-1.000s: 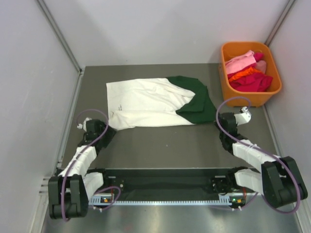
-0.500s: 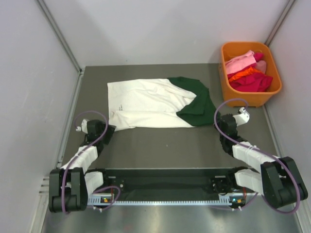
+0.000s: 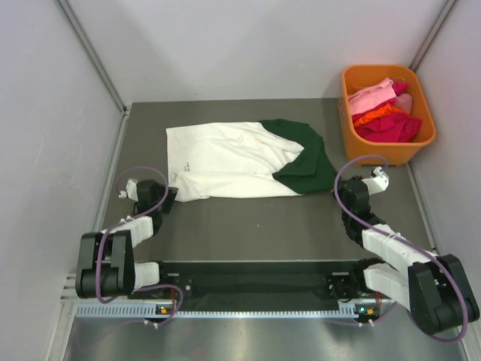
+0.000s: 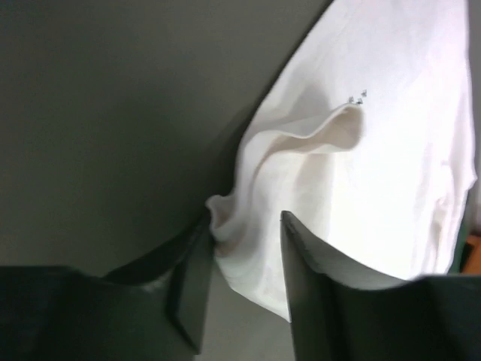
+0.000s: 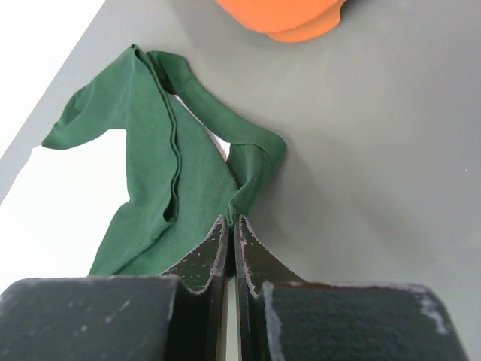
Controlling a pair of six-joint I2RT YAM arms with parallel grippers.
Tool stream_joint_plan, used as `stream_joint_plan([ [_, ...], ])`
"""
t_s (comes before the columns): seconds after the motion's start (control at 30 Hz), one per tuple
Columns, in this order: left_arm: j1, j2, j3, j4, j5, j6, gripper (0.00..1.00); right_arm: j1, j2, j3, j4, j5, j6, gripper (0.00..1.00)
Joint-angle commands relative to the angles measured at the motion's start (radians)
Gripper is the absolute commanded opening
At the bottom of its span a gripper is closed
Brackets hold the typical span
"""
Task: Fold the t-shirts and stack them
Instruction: Fold the tshirt
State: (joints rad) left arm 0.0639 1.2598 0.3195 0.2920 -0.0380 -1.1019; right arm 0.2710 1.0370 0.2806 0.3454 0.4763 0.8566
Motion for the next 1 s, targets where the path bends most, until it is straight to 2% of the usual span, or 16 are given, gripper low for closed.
stream_joint_plan([
  [0.0, -0.001, 0.102, 0.015, -0.002, 0.029, 0.019, 0.43, 0.008, -0.014, 0.003, 0.015, 0.028, -0.010, 0.00],
  [0.07, -0.001, 0.125, 0.030, -0.004, 0.062, 0.039, 0.24, 0.008, -0.012, 0.009, -0.005, 0.025, -0.010, 0.00],
  [0.1, -0.001, 0.134, 0.036, -0.013, 0.066, 0.045, 0.06, 0.007, -0.018, 0.012, -0.011, 0.030, -0.011, 0.00],
  [0.13, -0.001, 0.133, 0.052, -0.027, 0.066, 0.050, 0.00, 0.010, -0.025, 0.012, -0.022, 0.034, -0.007, 0.00],
  [0.37, -0.001, 0.084, 0.163, -0.241, 0.009, 0.122, 0.00, 0.008, -0.048, 0.049, -0.139, 0.096, 0.041, 0.00],
  [0.43, 0.001, 0.052, 0.191, -0.330, -0.020, 0.140, 0.00, 0.008, -0.017, 0.110, -0.208, 0.108, 0.079, 0.00],
  [0.6, -0.001, -0.052, 0.274, -0.442, -0.062, 0.162, 0.00, 0.014, 0.038, 0.365, -0.529, 0.148, 0.110, 0.00],
  [0.67, -0.001, -0.066, 0.314, -0.484, -0.046, 0.174, 0.00, 0.014, 0.040, 0.419, -0.581, 0.156, 0.128, 0.00],
  [0.87, -0.001, -0.076, 0.538, -0.652, -0.048, 0.209, 0.00, 0.017, 0.020, 0.592, -0.641, 0.174, 0.139, 0.00],
  [0.97, 0.004, -0.056, 0.706, -0.732, -0.054, 0.226, 0.00, 0.017, 0.021, 0.722, -0.654, 0.180, 0.108, 0.00],
])
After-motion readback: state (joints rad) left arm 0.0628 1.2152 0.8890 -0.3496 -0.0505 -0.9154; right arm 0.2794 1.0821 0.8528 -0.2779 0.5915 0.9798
